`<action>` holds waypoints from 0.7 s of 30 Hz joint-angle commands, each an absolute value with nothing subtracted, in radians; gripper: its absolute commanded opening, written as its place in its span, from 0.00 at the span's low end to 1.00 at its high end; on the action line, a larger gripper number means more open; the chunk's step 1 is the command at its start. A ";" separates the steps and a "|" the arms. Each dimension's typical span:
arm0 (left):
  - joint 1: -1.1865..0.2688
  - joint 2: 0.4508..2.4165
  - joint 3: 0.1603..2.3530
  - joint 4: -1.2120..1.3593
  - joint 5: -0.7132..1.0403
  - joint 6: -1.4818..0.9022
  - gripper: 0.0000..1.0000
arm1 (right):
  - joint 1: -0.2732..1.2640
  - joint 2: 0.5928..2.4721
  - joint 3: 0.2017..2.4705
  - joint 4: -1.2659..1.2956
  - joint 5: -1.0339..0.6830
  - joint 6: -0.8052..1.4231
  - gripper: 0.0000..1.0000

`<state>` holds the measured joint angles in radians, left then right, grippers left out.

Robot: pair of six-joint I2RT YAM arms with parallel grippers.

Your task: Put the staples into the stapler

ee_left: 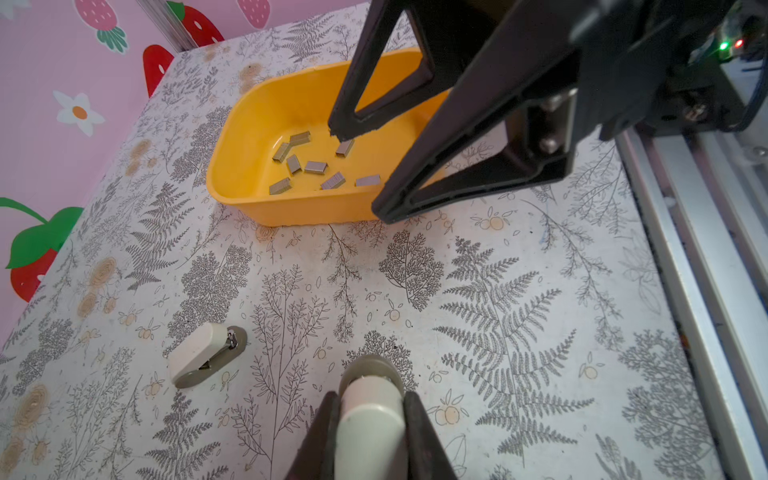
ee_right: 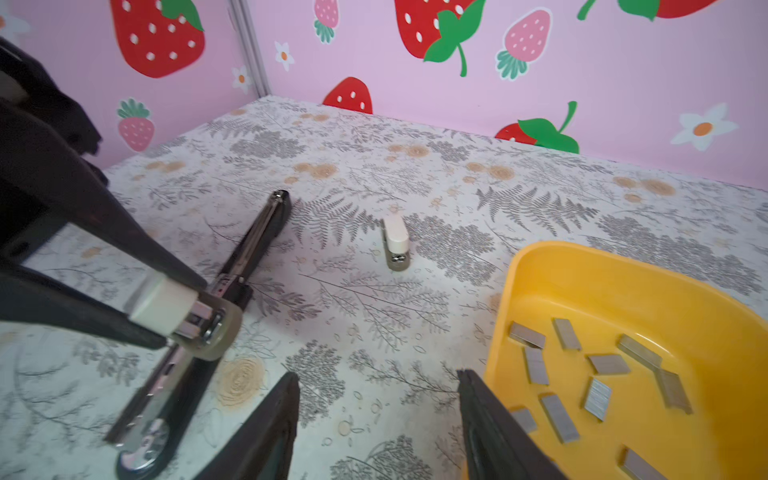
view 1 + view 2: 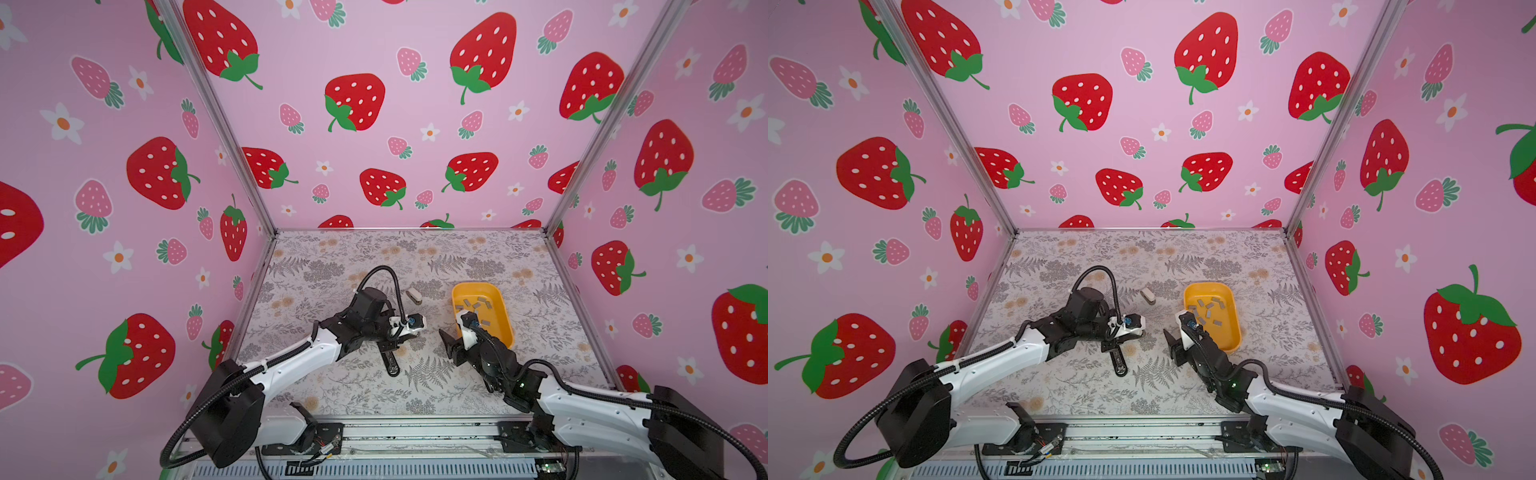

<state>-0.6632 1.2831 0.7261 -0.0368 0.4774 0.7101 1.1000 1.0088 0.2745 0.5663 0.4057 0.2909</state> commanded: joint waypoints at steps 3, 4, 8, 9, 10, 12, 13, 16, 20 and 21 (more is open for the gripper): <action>-0.667 1.240 0.666 0.091 0.525 0.619 0.00 | 1.180 1.031 0.342 0.595 0.373 0.350 0.63; -0.668 1.239 0.663 0.098 0.538 0.615 0.00 | 1.186 1.042 0.353 0.596 0.371 0.370 0.62; -0.682 1.246 0.658 0.115 0.549 0.601 0.00 | 1.189 1.078 0.385 0.591 0.346 0.458 0.59; -0.684 1.245 0.655 0.122 0.549 0.595 0.00 | 1.189 1.084 0.390 0.583 0.348 0.482 0.59; -0.687 1.242 0.652 0.125 0.549 0.589 0.00 | 1.189 1.088 0.393 0.578 0.354 0.512 0.59; -0.687 1.227 0.645 0.126 0.553 0.585 0.00 | 1.188 1.099 0.393 0.580 0.359 0.560 0.59; -0.689 1.218 0.639 0.131 0.556 0.583 0.00 | 1.187 1.106 0.396 0.581 0.359 0.576 0.59; -0.689 1.203 0.629 0.139 0.571 0.586 0.00 | 1.187 1.132 0.419 0.575 0.337 0.601 0.58; -0.693 1.209 0.628 0.135 0.593 0.598 0.00 | 1.187 1.150 0.426 0.570 0.330 0.632 0.53; -0.693 1.209 0.627 0.136 0.594 0.595 0.00 | 1.188 1.150 0.419 0.574 0.329 0.642 0.52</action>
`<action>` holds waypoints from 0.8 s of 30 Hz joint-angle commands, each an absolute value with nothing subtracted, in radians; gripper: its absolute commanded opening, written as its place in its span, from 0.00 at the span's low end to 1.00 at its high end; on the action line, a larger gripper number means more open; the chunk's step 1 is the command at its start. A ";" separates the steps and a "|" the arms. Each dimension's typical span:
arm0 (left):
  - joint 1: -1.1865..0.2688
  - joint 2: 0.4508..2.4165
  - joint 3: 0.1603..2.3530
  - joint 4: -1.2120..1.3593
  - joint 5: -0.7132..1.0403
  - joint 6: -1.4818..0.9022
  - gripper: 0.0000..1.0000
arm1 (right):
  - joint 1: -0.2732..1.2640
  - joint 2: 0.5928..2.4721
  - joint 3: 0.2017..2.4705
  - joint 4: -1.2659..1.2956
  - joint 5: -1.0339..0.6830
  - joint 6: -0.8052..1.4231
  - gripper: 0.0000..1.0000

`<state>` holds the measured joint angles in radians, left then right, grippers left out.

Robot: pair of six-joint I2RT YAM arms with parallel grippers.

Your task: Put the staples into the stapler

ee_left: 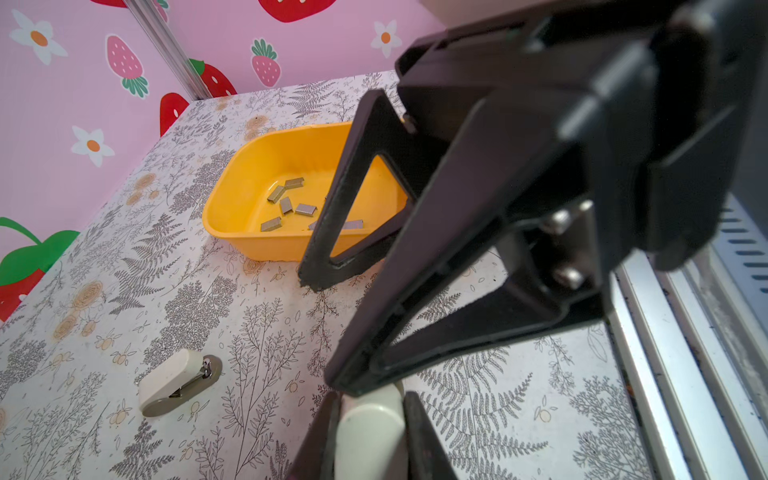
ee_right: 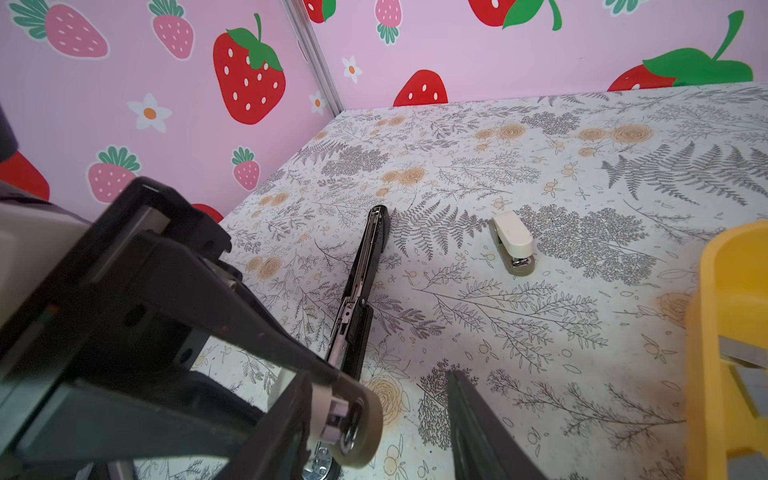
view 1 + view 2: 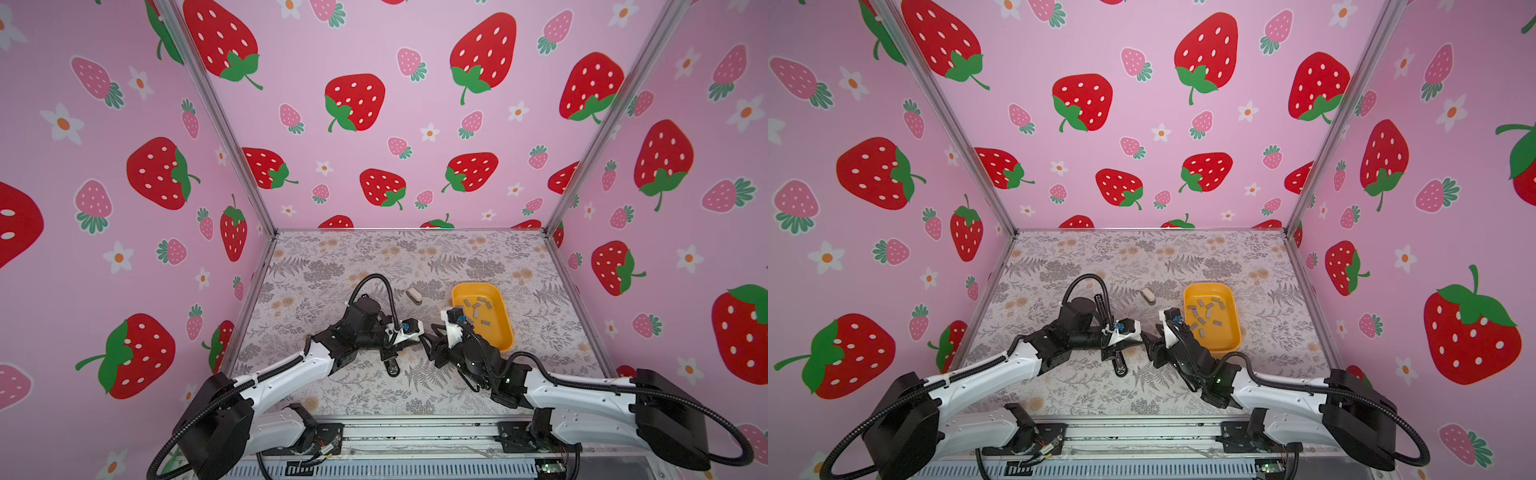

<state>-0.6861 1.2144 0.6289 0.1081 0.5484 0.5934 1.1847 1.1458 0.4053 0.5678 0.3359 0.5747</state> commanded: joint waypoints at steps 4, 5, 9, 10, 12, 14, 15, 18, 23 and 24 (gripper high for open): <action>-0.693 1.209 0.627 0.141 0.589 0.595 0.00 | 1.187 1.157 0.403 0.589 0.323 0.666 0.52; -0.693 1.211 0.630 0.138 0.584 0.596 0.00 | 1.189 1.161 0.404 0.586 0.318 0.667 0.52; -0.696 1.224 0.637 0.133 0.590 0.604 0.00 | 1.189 1.168 0.403 0.583 0.313 0.674 0.49; -0.699 1.224 0.637 0.136 0.589 0.606 0.00 | 1.188 1.168 0.398 0.583 0.322 0.680 0.48; -0.698 1.223 0.632 0.144 0.586 0.608 0.00 | 1.188 1.162 0.382 0.578 0.356 0.701 0.47; -0.699 1.223 0.630 0.145 0.574 0.609 0.00 | 1.187 1.146 0.367 0.574 0.394 0.719 0.47; -0.699 1.223 0.633 0.144 0.570 0.610 0.00 | 1.187 1.139 0.363 0.570 0.405 0.723 0.47; -0.698 1.225 0.635 0.144 0.574 0.611 0.00 | 1.187 1.127 0.360 0.561 0.419 0.724 0.47; -0.701 1.232 0.636 0.149 0.588 0.615 0.00 | 1.187 1.153 0.366 0.576 0.378 0.722 0.46; -0.701 1.232 0.638 0.150 0.586 0.615 0.00 | 1.187 1.165 0.373 0.572 0.372 0.721 0.46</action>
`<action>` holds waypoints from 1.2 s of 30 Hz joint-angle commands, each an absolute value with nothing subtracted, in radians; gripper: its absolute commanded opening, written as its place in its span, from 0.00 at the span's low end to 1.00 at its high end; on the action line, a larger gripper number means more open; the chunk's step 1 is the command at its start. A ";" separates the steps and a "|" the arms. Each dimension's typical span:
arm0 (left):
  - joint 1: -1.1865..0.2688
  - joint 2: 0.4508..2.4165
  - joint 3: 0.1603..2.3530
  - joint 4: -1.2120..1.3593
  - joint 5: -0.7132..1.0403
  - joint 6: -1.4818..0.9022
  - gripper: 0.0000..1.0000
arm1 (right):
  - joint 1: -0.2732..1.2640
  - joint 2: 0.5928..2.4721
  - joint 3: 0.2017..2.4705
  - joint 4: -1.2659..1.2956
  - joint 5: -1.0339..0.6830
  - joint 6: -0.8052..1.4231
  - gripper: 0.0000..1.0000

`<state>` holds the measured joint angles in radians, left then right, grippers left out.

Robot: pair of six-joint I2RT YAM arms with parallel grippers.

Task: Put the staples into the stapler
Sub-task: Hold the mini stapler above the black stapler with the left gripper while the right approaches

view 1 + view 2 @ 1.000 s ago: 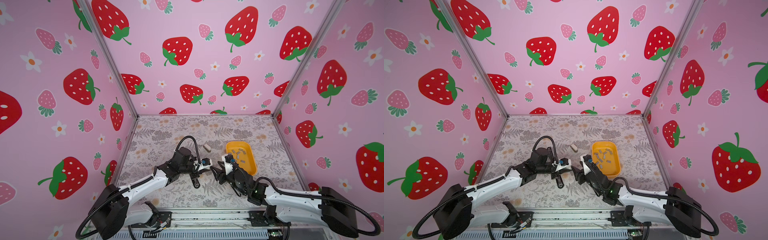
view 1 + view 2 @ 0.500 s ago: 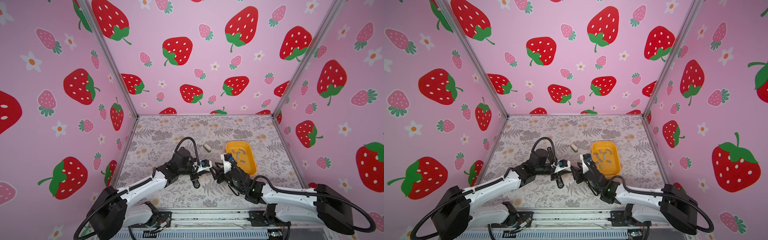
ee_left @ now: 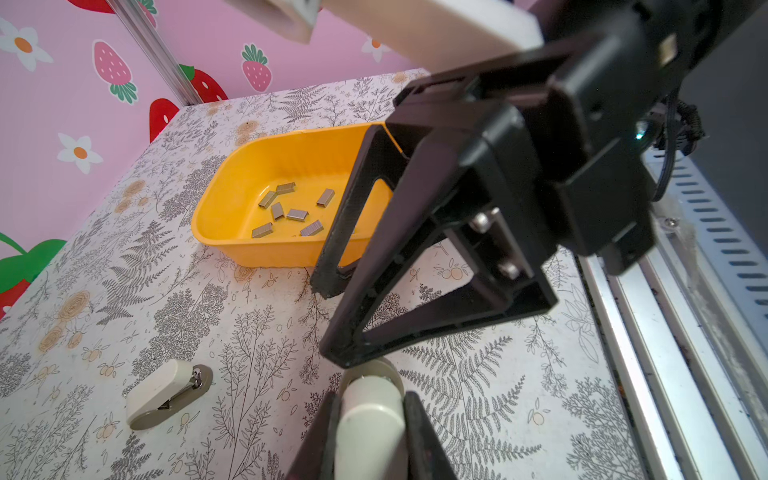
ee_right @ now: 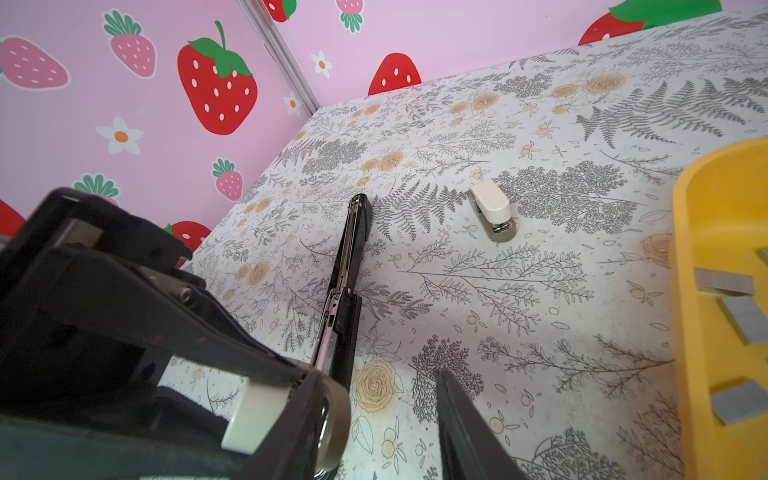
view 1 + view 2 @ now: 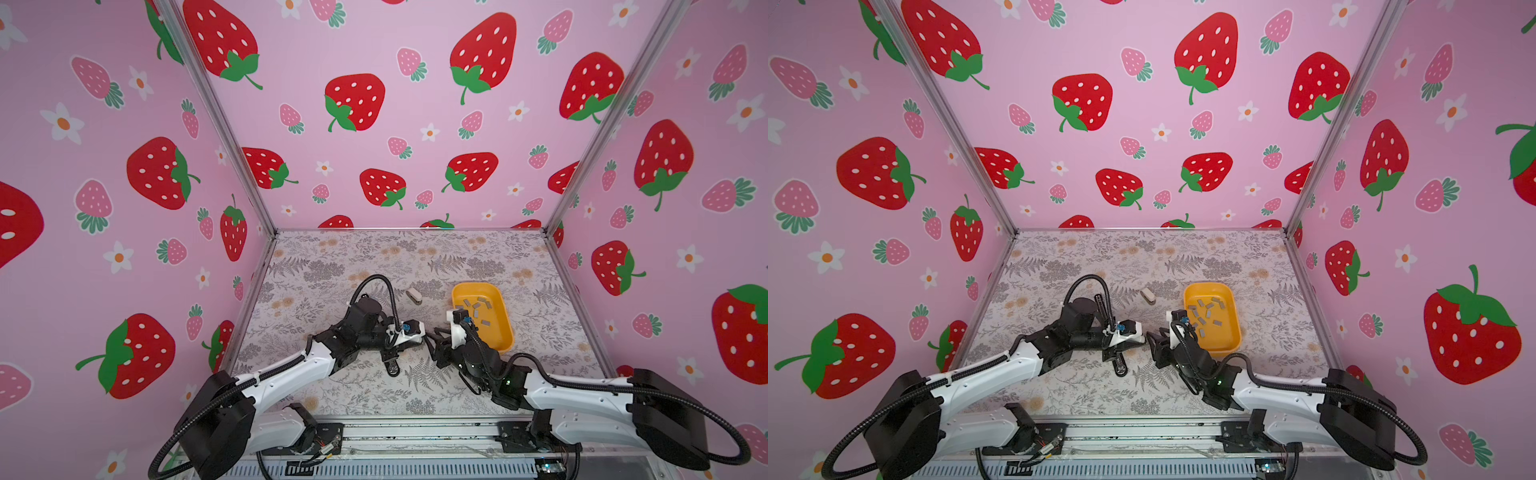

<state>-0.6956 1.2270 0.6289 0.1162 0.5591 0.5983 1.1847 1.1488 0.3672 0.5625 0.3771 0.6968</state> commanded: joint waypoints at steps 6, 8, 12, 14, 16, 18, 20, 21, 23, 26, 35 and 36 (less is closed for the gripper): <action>-0.701 1.227 0.656 0.153 0.583 0.594 0.00 | 1.187 1.234 0.402 0.565 0.366 0.727 0.43; -0.702 1.224 0.660 0.153 0.584 0.585 0.00 | 1.187 1.246 0.386 0.575 0.391 0.739 0.43; -0.701 1.220 0.673 0.141 0.590 0.582 0.00 | 1.187 1.252 0.374 0.578 0.404 0.751 0.43; -0.701 1.218 0.676 0.140 0.599 0.579 0.00 | 1.186 1.256 0.370 0.580 0.409 0.752 0.43; -0.701 1.216 0.675 0.154 0.617 0.572 0.00 | 1.186 1.259 0.360 0.592 0.411 0.754 0.43; -0.701 1.213 0.669 0.176 0.619 0.554 0.00 | 1.186 1.262 0.340 0.615 0.411 0.763 0.43; -0.701 1.209 0.668 0.178 0.624 0.553 0.00 | 1.186 1.264 0.323 0.629 0.415 0.771 0.43; -0.701 1.208 0.671 0.178 0.624 0.554 0.00 | 1.186 1.268 0.320 0.628 0.419 0.776 0.43; -0.701 1.209 0.674 0.182 0.623 0.545 0.00 | 1.186 1.274 0.322 0.626 0.415 0.769 0.43; -0.701 1.212 0.673 0.203 0.637 0.529 0.00 | 1.186 1.289 0.317 0.629 0.421 0.769 0.43; -0.701 1.213 0.676 0.216 0.655 0.511 0.00 | 1.186 1.292 0.311 0.650 0.403 0.758 0.43; -0.702 1.212 0.673 0.226 0.660 0.505 0.00 | 1.186 1.292 0.310 0.655 0.401 0.751 0.43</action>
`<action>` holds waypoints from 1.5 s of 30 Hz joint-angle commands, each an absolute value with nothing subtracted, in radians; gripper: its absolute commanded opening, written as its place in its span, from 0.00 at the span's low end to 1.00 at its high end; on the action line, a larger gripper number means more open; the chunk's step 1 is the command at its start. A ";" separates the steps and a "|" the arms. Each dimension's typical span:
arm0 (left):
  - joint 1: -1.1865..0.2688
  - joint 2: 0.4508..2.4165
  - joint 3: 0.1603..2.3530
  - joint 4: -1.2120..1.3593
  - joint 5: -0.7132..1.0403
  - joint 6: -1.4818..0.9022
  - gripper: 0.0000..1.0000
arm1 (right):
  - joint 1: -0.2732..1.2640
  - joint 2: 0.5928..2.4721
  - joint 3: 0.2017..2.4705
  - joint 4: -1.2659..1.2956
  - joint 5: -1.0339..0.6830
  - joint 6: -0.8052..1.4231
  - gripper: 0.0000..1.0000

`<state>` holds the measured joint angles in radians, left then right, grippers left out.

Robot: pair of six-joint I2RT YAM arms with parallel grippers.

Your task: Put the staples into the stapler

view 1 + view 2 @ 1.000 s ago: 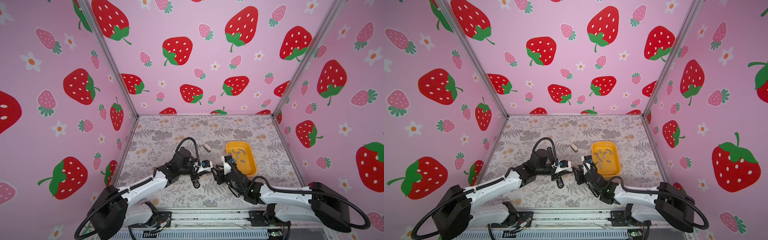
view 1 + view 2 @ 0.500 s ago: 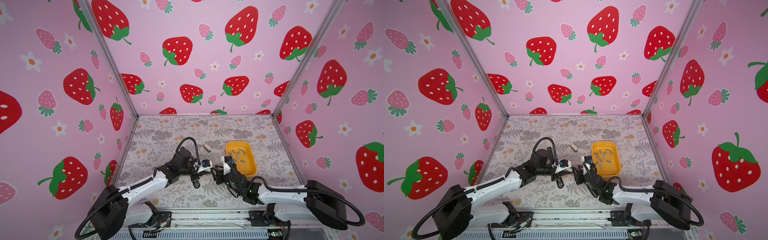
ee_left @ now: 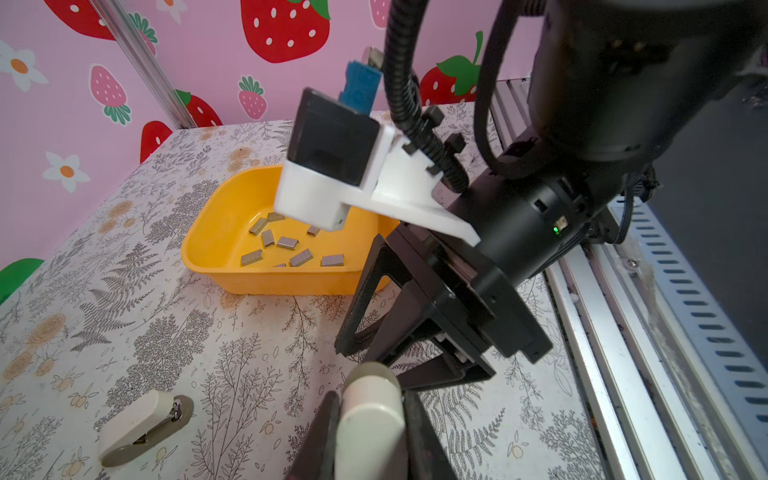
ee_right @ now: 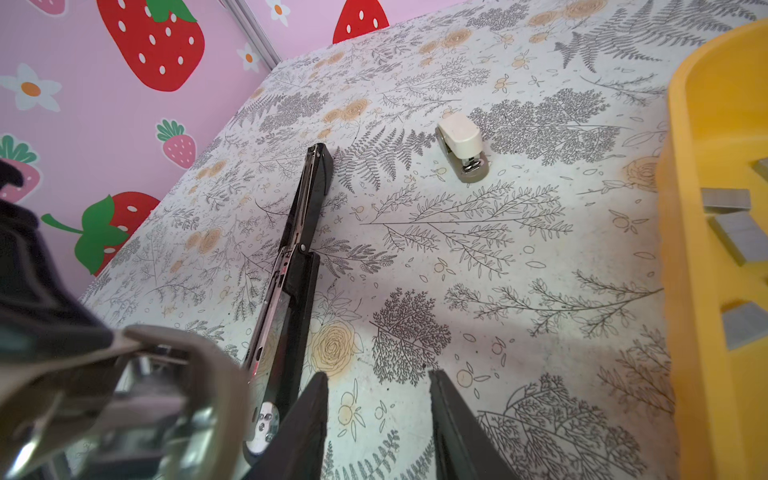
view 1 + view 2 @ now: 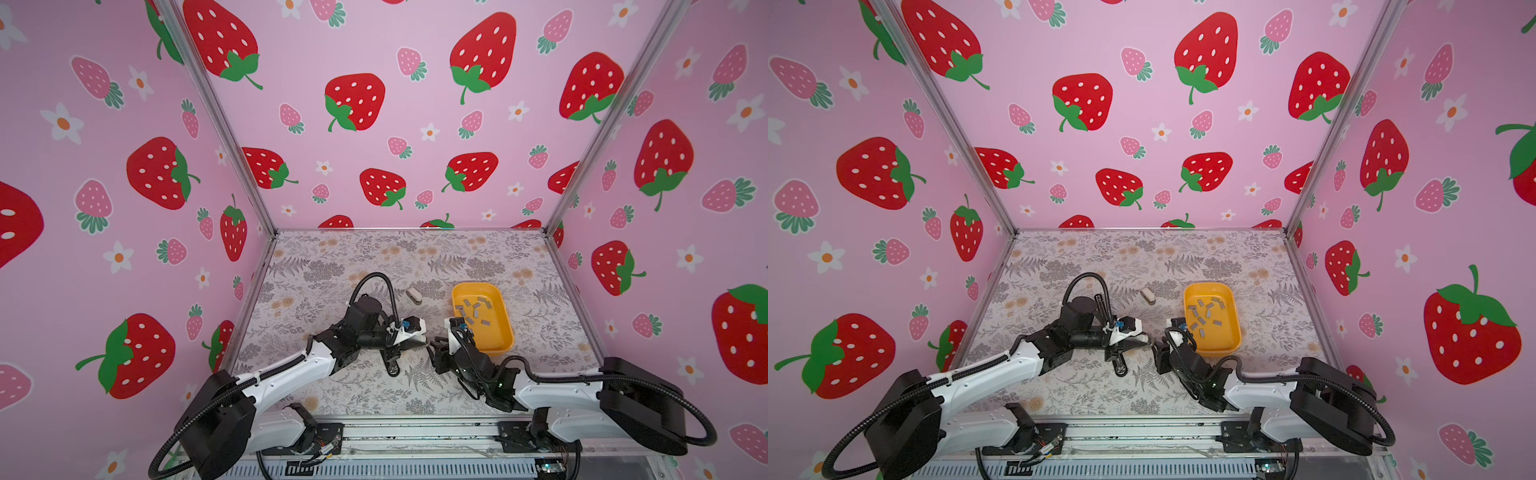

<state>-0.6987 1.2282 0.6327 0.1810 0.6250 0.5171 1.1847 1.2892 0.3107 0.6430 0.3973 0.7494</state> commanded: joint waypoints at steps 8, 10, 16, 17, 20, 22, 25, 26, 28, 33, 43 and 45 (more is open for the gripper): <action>-0.700 1.185 0.673 0.198 0.626 0.503 0.00 | 1.186 1.200 0.286 0.616 0.474 0.704 0.42; -0.700 1.177 0.671 0.176 0.598 0.509 0.00 | 1.186 1.129 0.276 0.585 0.498 0.683 0.40; -0.699 1.152 0.637 0.196 0.599 0.501 0.00 | 1.187 0.963 0.281 0.549 0.457 0.600 0.23; -0.699 1.148 0.637 0.195 0.598 0.502 0.00 | 1.189 0.948 0.283 0.556 0.431 0.591 0.23; -0.701 1.137 0.637 0.189 0.588 0.493 0.00 | 1.199 0.945 0.319 0.556 0.343 0.569 0.20; -0.700 1.130 0.637 0.192 0.594 0.486 0.00 | 1.221 0.968 0.357 0.538 0.318 0.561 0.19; -0.699 1.123 0.629 0.201 0.594 0.475 0.00 | 1.262 1.018 0.409 0.526 0.317 0.550 0.19; -0.699 1.122 0.629 0.199 0.592 0.473 0.00 | 1.269 1.038 0.423 0.524 0.321 0.555 0.19; -0.700 1.119 0.629 0.193 0.596 0.473 0.00 | 1.272 1.072 0.444 0.517 0.325 0.570 0.19; -0.700 1.087 0.613 0.212 0.617 0.453 0.00 | 1.273 1.138 0.462 0.517 0.357 0.607 0.19; -0.701 1.085 0.621 0.292 0.691 0.377 0.00 | 1.277 1.223 0.476 0.518 0.337 0.656 0.19; -0.701 1.095 0.617 0.325 0.709 0.354 0.00 | 1.281 1.251 0.495 0.528 0.319 0.639 0.19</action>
<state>-0.6971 1.0908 0.6044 0.2260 0.6411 0.3950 1.2694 1.2224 0.4522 0.5133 0.3458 0.6304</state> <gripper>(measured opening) 0.245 0.189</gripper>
